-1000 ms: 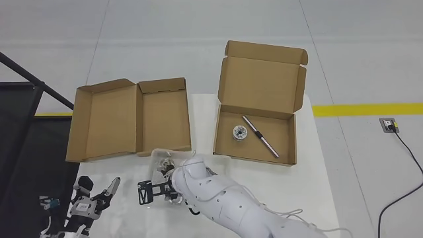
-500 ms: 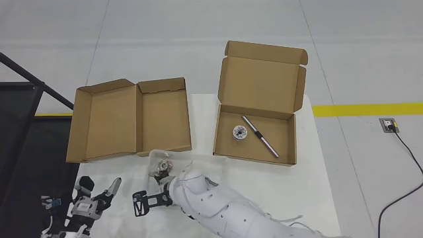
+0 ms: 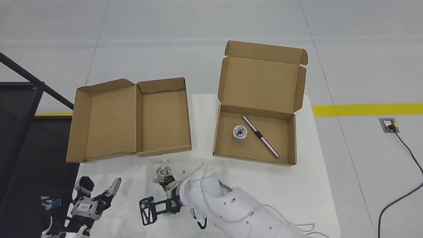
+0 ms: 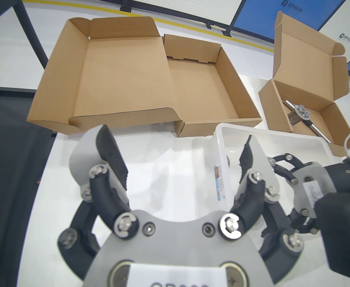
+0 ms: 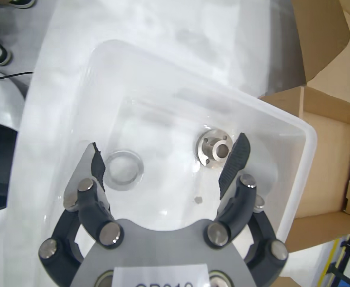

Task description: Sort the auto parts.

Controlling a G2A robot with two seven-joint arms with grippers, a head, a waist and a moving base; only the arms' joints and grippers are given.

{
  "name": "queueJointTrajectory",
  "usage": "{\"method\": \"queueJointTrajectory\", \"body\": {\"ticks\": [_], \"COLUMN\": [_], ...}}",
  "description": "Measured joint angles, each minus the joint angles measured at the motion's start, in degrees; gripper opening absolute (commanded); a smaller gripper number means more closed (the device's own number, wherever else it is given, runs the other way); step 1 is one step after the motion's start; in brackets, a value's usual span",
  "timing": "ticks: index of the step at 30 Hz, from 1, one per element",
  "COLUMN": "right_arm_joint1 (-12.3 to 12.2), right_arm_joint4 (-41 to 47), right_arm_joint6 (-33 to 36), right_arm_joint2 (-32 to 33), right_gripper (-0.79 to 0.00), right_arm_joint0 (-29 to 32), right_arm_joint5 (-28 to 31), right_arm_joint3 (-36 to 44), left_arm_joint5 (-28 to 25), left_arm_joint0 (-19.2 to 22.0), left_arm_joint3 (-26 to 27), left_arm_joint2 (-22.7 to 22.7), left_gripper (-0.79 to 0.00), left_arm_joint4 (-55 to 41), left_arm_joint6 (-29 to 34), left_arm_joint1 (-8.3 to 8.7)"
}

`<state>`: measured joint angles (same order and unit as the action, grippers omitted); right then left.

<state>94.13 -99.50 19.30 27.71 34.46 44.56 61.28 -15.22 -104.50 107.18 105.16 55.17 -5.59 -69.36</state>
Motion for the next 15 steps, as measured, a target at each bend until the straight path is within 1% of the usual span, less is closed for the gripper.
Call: {"method": "queueJointTrajectory", "body": {"ticks": [3, 7, 10, 13, 15], "right_arm_joint1": [-1.1, -1.3, -0.9, 0.0, 0.8], "right_arm_joint4": [1.6, 3.4, 4.6, 5.9, 6.7], "right_arm_joint6": [4.1, 8.2, 10.8, 13.3, 15.0], "right_arm_joint2": [2.5, 3.8, 3.6, 2.9, 2.1], "right_gripper": [0.000, 0.000, 0.000, 0.000, 0.000], "right_arm_joint0": [1.1, 1.8, 1.5, 0.7, 0.0], "right_arm_joint5": [3.8, 6.2, 6.7, 7.2, 6.5], "right_arm_joint3": [2.4, 3.2, 2.3, 0.5, -1.0], "left_arm_joint5": [0.0, 0.0, 0.0, 0.0, 0.0], "left_arm_joint0": [0.0, 0.0, 0.1, 0.1, 0.2], "left_arm_joint3": [0.0, 0.0, 0.0, 0.0, 0.0], "left_arm_joint2": [0.0, 0.0, 0.1, 0.1, 0.1], "left_gripper": [0.000, 0.000, 0.000, 0.000, 0.000], "left_arm_joint4": [0.1, 0.0, 0.0, 0.0, -0.1], "left_arm_joint6": [0.0, -0.1, 0.0, 0.0, 0.1], "left_arm_joint1": [-0.04, -0.10, -0.13, -0.17, -0.19]}}
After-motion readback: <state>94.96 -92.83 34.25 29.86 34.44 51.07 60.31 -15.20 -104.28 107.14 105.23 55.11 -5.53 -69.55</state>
